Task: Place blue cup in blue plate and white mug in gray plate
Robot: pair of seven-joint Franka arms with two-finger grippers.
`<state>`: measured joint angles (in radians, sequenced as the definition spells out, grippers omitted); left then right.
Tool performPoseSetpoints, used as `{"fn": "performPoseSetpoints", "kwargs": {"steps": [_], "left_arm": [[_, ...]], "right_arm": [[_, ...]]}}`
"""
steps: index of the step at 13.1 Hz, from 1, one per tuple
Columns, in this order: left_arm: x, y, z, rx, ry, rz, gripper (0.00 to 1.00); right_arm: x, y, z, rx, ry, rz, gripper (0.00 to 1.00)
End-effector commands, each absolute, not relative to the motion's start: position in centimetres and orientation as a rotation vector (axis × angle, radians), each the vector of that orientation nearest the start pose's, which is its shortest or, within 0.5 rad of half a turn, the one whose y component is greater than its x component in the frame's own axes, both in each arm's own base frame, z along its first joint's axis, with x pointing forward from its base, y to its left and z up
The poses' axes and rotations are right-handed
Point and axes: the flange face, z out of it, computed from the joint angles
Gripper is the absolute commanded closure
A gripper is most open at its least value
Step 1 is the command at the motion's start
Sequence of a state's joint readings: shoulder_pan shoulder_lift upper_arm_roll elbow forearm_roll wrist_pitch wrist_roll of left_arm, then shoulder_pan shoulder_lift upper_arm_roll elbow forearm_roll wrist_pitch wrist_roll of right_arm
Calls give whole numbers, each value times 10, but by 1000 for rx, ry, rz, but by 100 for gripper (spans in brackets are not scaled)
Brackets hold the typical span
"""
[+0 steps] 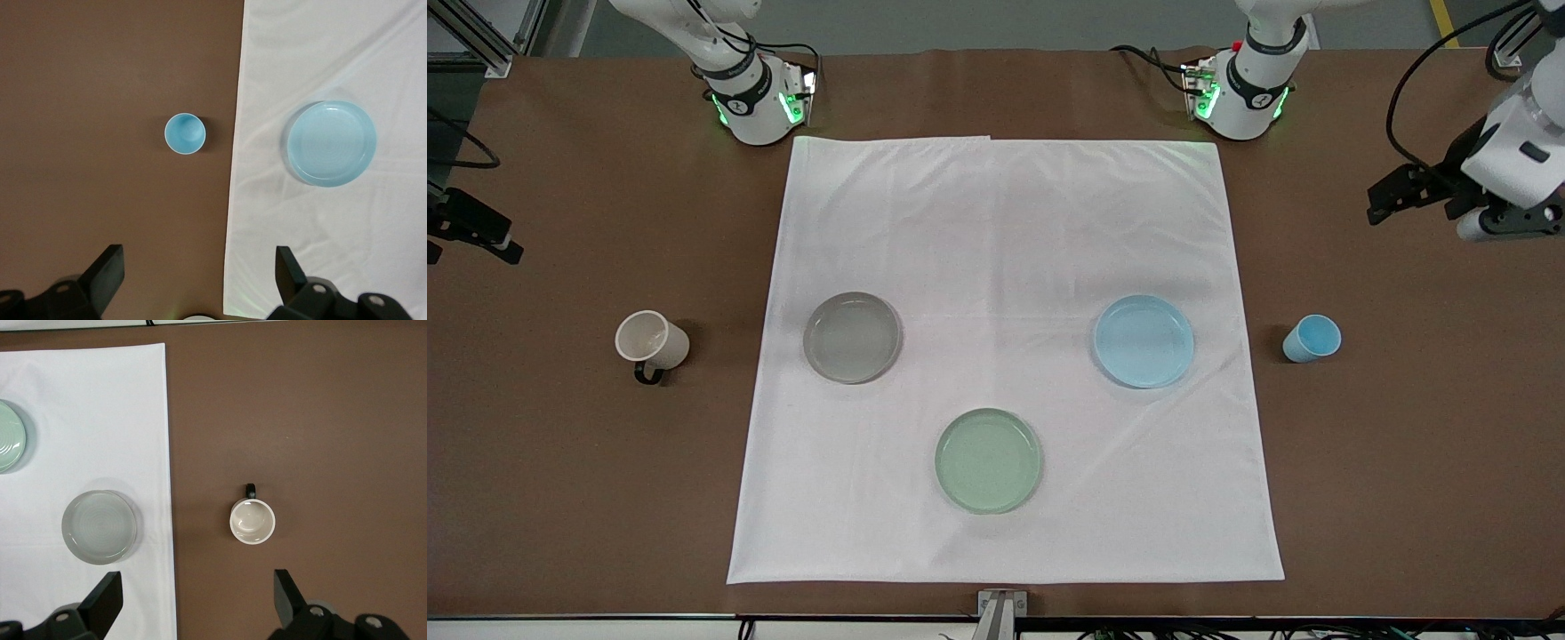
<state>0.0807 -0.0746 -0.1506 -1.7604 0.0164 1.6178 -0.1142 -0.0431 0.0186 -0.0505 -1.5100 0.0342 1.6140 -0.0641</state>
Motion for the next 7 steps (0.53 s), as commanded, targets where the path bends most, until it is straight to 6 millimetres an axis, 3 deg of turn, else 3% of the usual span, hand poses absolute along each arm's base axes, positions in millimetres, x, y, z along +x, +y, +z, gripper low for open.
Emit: {"fn": "performPoseSetpoints", "kwargs": {"steps": [1, 4, 5, 7], "left_arm": [[538, -20, 508, -3074, -69, 117, 0], [541, -2, 425, -3072, -84, 32, 0], [541, 15, 397, -3051, -92, -3, 0], [543, 39, 350, -3043, -109, -40, 0]], "right_arm": [[572, -52, 635, -3125, 72, -91, 0], [587, -47, 611, -3127, 51, -47, 0], [592, -48, 597, -3127, 54, -12, 0], [617, -55, 537, -3129, 64, 116, 0]]}}
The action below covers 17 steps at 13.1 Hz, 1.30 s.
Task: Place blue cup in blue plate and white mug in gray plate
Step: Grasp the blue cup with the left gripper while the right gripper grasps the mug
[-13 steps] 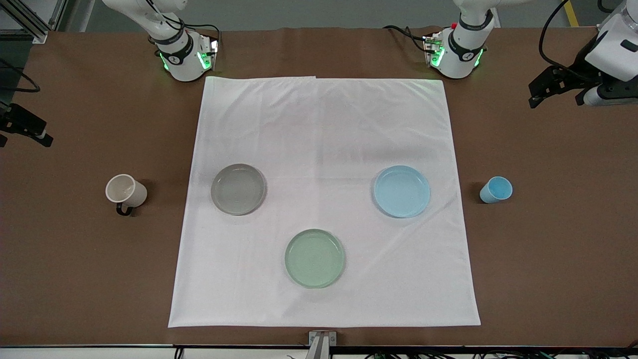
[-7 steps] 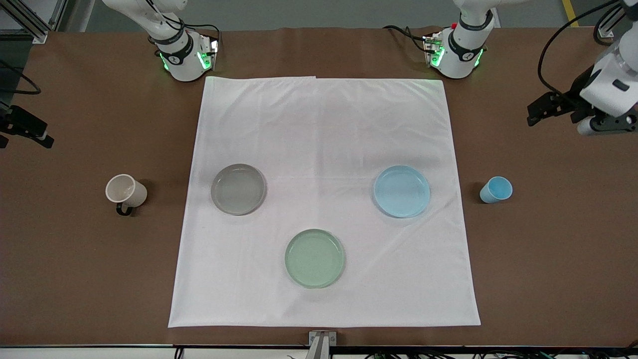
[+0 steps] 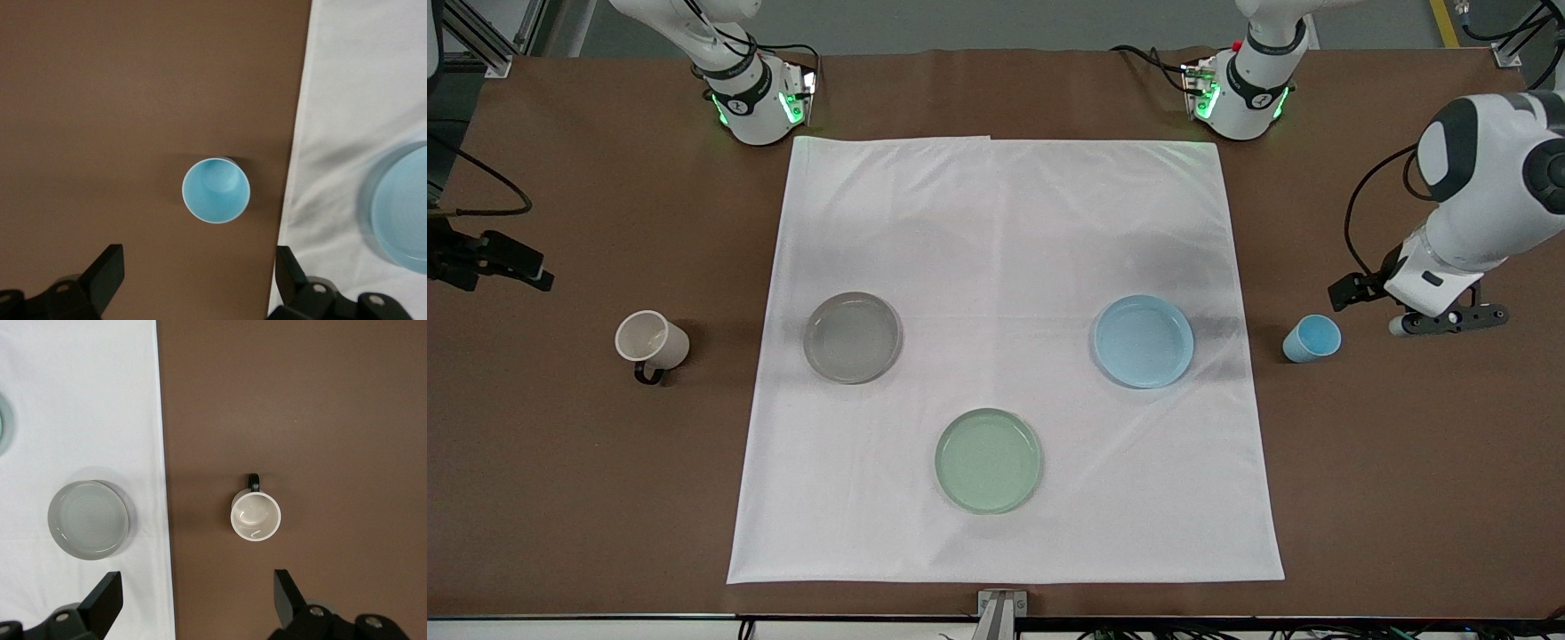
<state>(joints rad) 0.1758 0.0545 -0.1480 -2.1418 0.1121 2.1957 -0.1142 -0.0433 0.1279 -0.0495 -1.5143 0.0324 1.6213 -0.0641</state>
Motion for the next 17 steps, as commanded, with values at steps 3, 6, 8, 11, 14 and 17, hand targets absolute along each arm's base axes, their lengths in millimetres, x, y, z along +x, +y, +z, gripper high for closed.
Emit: {"fn": "performPoseSetpoints", "kwargs": {"steps": [3, 6, 8, 11, 14, 17], "left_arm": [[546, 54, 296, -3069, -145, -53, 9], [550, 61, 258, -3090, -172, -65, 23], [548, 65, 246, -3095, -190, -40, 28], [545, 64, 235, -3099, -192, -7, 51], [546, 62, 234, -3100, -192, -7, 93], [548, 58, 242, -3099, -179, -22, 100]], "right_arm": [[645, -68, 437, -3180, 52, 172, 0], [641, -91, 343, -3174, -18, 91, 0], [640, -104, 297, -3170, -37, 76, 0], [628, -114, 249, -3174, -33, 19, 0], [614, -122, 228, -3167, -25, 57, 0], [607, -118, 220, -3145, -8, 84, 15]]}}
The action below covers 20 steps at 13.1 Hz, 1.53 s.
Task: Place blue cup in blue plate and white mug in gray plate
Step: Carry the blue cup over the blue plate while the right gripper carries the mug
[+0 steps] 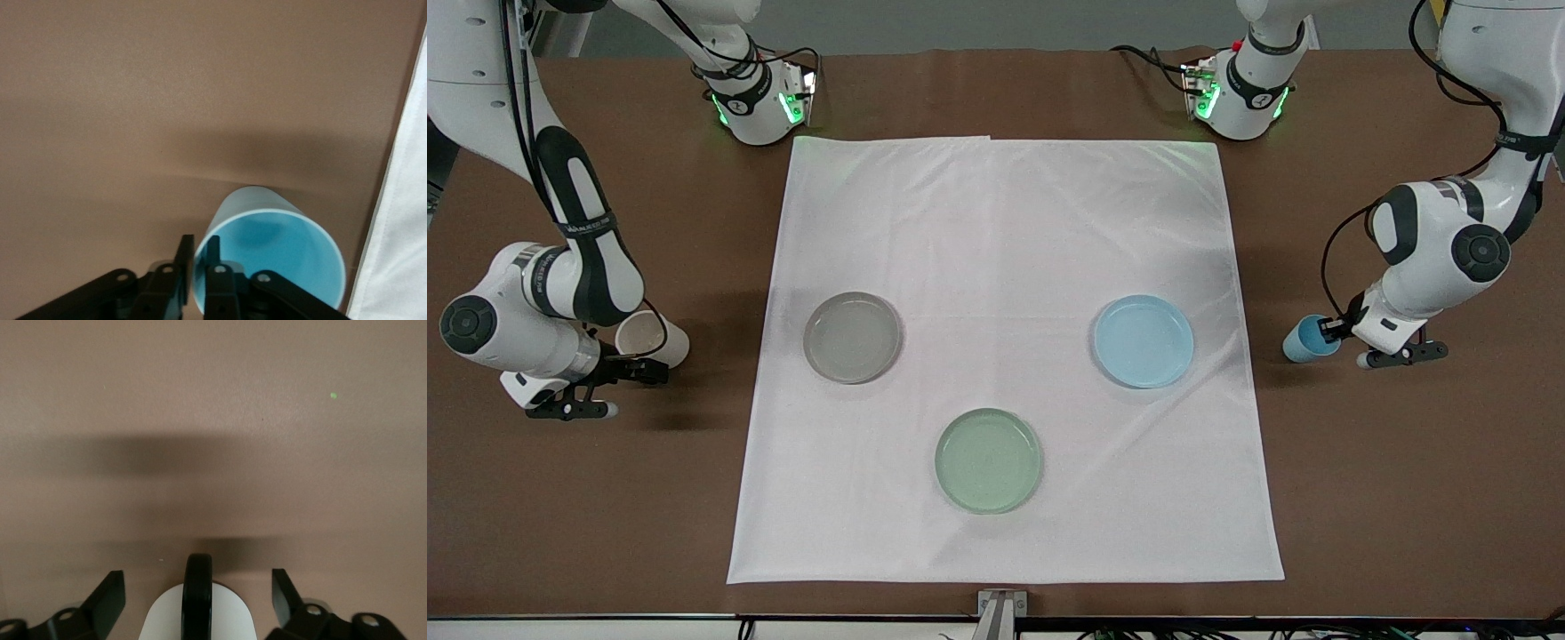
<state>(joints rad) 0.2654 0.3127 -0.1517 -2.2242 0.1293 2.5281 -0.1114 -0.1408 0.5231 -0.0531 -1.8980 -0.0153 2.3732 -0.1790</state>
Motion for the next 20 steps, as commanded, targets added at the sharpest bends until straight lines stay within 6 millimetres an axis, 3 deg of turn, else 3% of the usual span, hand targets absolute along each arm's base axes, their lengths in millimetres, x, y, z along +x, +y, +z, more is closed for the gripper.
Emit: {"fn": "performPoseSetpoints", "kwargs": {"steps": [1, 2, 5, 10, 13, 16, 18, 20], "left_arm": [[549, 56, 245, -3099, -177, -25, 100], [551, 52, 248, -3097, -195, -30, 100], [561, 14, 263, -3105, -279, -36, 100], [588, -91, 311, -3088, -442, 42, 100], [590, -145, 311, -3085, -519, 33, 100], [588, -182, 306, -3076, -578, 50, 100], [588, -203, 300, -3069, -635, 58, 100], [585, -232, 285, -3068, -649, 90, 100]], "right_arm": [[607, -118, 219, -3140, -8, 85, 21], [606, -118, 218, -3138, -21, 87, 26], [607, -118, 216, -3139, -30, 90, 46], [607, -120, 216, -3137, -85, 88, 69], [608, -120, 217, -3137, -95, 83, 82], [611, -116, 223, -3137, -102, 80, 96], [616, -92, 248, -3136, -144, 73, 98], [622, -38, 300, -3129, -141, 136, 99]]}}
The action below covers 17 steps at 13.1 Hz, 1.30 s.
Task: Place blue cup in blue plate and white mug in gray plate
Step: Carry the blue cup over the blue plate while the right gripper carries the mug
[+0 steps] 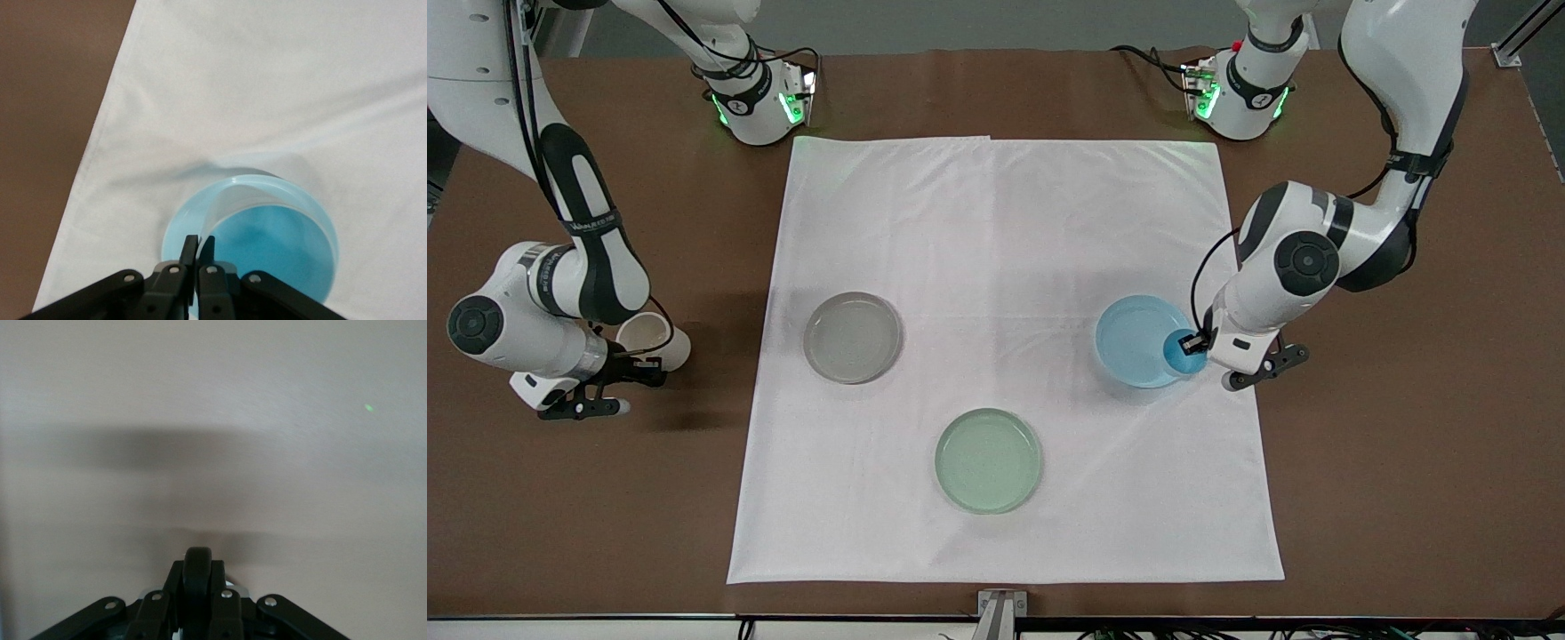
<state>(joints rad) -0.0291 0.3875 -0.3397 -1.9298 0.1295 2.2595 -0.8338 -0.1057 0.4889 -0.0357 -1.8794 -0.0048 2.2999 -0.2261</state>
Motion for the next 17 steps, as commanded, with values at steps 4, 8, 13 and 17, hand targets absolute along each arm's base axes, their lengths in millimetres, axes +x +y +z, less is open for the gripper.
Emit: {"fn": "performPoseSetpoints", "kwargs": {"steps": [4, 8, 13, 17], "left_arm": [[589, -268, 271, -3063, -724, 105, 100], [586, -274, 261, -3047, -754, 129, 100], [562, -263, 257, -2950, -722, 250, 100], [564, -260, 259, -2947, -745, 252, 20]], "right_arm": [[613, 124, 325, -3153, 9, 199, 99], [593, 234, 301, -3101, 85, 131, 99], [590, 250, 254, -3115, 61, 129, 98], [595, 243, 230, -3120, 70, 108, 98]]}}
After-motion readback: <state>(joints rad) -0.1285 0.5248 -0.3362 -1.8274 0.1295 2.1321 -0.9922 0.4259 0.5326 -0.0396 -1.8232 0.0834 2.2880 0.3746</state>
